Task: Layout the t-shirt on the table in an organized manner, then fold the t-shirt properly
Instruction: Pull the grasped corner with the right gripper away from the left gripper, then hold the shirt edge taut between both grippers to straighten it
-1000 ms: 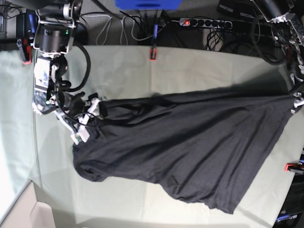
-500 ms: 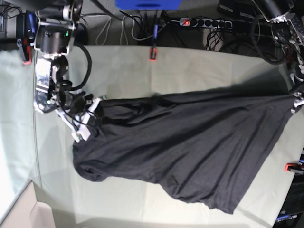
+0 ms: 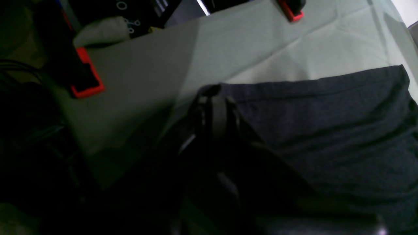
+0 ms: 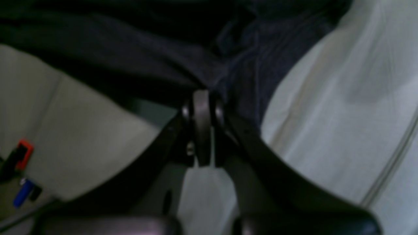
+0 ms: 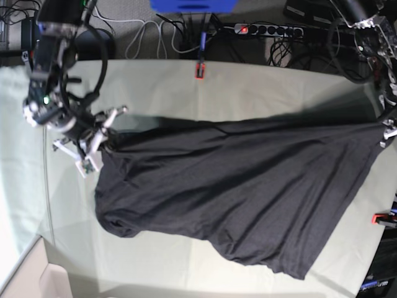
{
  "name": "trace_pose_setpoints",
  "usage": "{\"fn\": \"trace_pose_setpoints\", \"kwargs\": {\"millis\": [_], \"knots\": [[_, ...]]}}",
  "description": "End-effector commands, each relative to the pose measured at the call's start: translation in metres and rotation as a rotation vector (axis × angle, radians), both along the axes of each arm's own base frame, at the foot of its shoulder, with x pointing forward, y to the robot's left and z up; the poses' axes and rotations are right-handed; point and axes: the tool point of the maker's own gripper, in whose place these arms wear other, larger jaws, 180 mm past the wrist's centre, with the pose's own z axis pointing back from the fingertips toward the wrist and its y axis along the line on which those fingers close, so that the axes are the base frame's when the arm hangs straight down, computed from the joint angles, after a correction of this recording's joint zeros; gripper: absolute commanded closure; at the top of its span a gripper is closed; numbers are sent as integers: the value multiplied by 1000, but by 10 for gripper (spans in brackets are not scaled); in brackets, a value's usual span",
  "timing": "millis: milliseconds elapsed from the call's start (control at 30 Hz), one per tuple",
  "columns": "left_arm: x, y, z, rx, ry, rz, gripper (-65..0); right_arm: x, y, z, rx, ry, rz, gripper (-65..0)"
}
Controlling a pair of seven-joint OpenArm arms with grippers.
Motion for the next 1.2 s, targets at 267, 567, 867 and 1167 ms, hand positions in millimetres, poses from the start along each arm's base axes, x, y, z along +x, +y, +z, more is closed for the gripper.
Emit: {"fn": "trace_pose_setpoints", "kwargs": {"millis": [267,567,867,1167], "knots": [[3,8,28,73,-48,-10,0,-64,-17,18,-68,-7,-20,0],[-4,-6,44,98,-77,-29,0,-142,-52,4,-93,91,-136,0],[-21,-24,37,81,-60,-36,0,-195,-76,-5,-131,206,-222,0],[-38,-24,10,42,4,-15,0,-236,-62,-30,-81,337,-234,0]]}}
